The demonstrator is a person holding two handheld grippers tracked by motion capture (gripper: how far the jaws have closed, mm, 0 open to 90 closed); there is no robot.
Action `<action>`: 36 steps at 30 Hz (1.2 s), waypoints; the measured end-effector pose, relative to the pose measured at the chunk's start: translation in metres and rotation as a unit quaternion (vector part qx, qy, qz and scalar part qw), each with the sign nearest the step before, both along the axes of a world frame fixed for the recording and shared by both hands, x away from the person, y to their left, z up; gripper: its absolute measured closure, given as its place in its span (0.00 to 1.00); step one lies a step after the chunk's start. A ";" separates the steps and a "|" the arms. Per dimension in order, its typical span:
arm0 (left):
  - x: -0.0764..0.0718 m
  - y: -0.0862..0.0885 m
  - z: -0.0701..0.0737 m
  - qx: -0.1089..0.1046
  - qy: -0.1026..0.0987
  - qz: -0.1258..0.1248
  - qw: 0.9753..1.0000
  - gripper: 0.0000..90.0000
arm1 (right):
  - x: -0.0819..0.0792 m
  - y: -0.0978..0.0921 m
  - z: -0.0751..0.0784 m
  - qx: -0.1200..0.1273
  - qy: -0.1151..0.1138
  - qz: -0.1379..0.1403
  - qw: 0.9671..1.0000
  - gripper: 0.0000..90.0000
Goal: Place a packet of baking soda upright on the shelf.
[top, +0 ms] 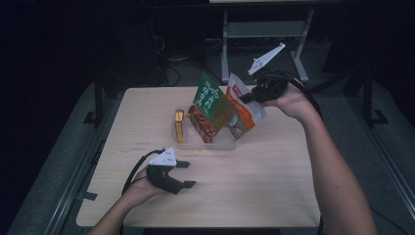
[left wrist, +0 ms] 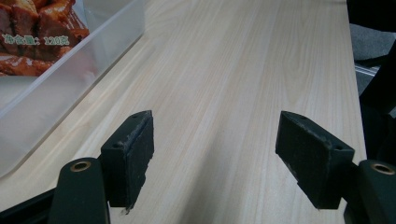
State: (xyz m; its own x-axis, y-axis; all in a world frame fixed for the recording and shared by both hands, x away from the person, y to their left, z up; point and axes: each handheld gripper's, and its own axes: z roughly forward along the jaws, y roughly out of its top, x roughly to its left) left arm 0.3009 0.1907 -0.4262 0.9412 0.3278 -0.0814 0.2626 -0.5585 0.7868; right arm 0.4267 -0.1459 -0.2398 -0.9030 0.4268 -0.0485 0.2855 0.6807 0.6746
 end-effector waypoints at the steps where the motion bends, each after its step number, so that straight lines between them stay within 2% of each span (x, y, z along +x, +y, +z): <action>1: 0.000 0.000 0.000 0.000 0.001 0.000 1.000 0.31 | 0.002 0.002 0.000 -0.005 -0.004 0.000 1.000 1.00; 7: 0.000 0.000 0.000 -0.002 0.002 0.000 1.000 0.31 | 0.008 0.007 -0.003 -0.007 0.002 -0.002 1.000 1.00; 11: 0.001 0.000 -0.001 -0.003 0.004 0.000 1.000 0.31 | 0.013 0.012 -0.011 -0.027 0.008 -0.004 1.000 1.00; 15: 0.000 0.000 -0.001 -0.001 0.005 -0.002 1.000 0.31 | 0.018 0.016 -0.016 -0.034 0.008 -0.002 0.999 1.00; 26: 0.000 -0.001 -0.002 0.007 0.001 -0.003 1.000 0.31 | 0.028 0.018 -0.025 -0.038 0.023 -0.013 0.999 1.00; 36: 0.001 -0.001 -0.002 0.009 0.003 -0.007 1.000 0.31 | 0.038 0.025 -0.042 -0.040 0.042 -0.013 0.998 1.00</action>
